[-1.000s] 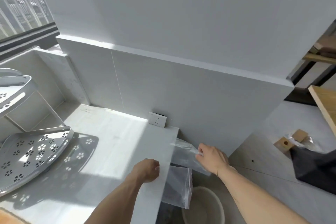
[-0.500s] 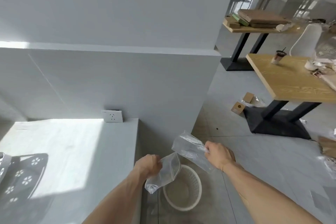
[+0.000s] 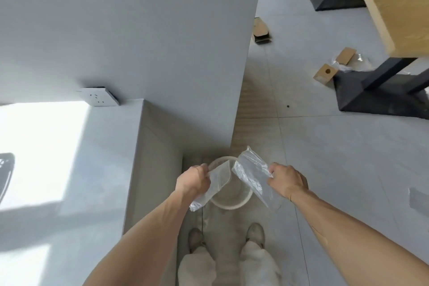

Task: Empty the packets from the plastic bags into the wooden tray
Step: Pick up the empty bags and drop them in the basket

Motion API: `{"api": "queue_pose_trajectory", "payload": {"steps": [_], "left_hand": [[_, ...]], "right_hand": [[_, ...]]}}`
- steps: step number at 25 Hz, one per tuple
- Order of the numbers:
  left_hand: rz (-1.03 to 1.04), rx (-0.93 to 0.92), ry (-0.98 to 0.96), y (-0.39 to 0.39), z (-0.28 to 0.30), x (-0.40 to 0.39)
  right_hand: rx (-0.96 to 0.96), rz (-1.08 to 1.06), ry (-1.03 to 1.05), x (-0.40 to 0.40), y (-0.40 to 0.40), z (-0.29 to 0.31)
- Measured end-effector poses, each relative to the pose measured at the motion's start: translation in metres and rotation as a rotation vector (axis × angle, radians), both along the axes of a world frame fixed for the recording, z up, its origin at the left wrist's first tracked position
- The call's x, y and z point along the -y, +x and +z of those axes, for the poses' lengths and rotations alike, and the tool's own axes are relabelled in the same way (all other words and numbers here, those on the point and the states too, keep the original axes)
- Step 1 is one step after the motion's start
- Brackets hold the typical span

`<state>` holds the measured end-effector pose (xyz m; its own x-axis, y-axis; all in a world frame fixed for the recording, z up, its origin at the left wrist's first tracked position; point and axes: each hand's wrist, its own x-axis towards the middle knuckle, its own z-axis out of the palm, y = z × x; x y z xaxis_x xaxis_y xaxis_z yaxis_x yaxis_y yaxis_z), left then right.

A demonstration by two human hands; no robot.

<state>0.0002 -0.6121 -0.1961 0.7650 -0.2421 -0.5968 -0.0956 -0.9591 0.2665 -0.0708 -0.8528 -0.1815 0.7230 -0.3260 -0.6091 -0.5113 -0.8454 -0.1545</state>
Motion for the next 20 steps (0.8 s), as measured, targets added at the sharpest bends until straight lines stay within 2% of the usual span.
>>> {"api": "queue_pose_trajectory", "payload": {"steps": [4,13,17,20], "left_hand": [[0.133,-0.062,0.047,0.000,-0.073,0.012],[0.386,-0.261,0.026,0.002,-0.313,0.020],[0.563,-0.310,-0.046,0.008,-0.395,0.031],[0.619,-0.356,-0.073,0.017,-0.444,0.041]], "right_hand": [[-0.056,0.013,0.065,0.012,0.015,-0.082],[-0.192,-0.068,0.173,0.011,0.020,-0.322],[-0.207,-0.151,0.225,0.006,0.026,-0.399],[-0.214,-0.170,0.246,-0.002,0.048,-0.442]]}}
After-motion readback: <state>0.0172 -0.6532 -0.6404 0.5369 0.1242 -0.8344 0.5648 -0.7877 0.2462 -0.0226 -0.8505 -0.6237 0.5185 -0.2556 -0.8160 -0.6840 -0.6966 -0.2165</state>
